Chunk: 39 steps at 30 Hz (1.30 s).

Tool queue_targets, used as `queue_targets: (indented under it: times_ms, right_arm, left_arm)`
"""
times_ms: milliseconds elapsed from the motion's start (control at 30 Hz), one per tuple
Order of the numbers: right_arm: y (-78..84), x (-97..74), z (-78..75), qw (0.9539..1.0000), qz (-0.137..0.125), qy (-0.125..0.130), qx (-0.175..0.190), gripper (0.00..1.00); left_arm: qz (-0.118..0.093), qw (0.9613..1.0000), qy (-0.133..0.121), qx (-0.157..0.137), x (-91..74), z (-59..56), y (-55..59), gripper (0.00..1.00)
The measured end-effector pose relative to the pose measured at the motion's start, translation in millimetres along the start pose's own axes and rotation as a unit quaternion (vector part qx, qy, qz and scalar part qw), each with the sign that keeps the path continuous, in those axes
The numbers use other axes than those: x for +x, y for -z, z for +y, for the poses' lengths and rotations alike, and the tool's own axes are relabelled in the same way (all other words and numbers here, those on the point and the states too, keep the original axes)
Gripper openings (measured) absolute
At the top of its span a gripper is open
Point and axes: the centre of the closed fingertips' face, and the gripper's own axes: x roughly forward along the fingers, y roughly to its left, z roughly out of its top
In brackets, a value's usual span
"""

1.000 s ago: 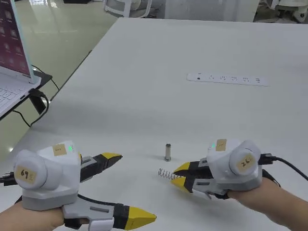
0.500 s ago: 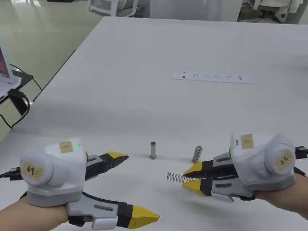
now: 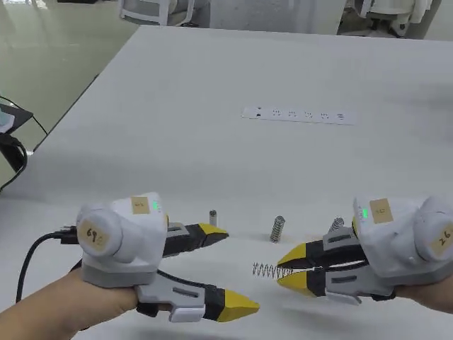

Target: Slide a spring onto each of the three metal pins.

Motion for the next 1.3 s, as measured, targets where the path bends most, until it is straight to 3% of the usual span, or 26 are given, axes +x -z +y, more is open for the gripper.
queue_targets:
  times_ms: [167, 367, 600, 967, 1300]
  right_arm:
    - [-2.8, -3.8, 1.9, 1.0000, -0.003, -0.002, -0.001, 0.08]
    - [-8.5, -6.9, 0.4, 0.9999, -0.014, -0.003, 0.000, 0.08]
    - [-11.4, -8.2, 2.3, 0.9998, -0.019, -0.008, 0.001, 0.08]
    - [-14.1, -9.7, 1.3, 0.9996, -0.028, -0.003, 0.010, 0.08]
    - [-11.0, -9.3, 2.9, 0.9990, -0.024, 0.000, 0.038, 0.10]
  left_arm:
    - [0.008, 0.9997, 0.021, -0.004, 11.7, -5.3, 0.9, 0.41]
    - [-0.009, 0.9994, 0.033, -0.004, 18.1, -6.7, -11.6, 0.24]
    - [0.002, 0.9992, 0.038, 0.016, 18.8, -6.8, -8.4, 0.06]
    - [-0.006, 0.9984, 0.037, 0.042, 15.1, -8.6, -12.9, 0.03]
    - [0.001, 0.9982, 0.042, 0.042, 15.4, -12.9, -10.6, 0.03]
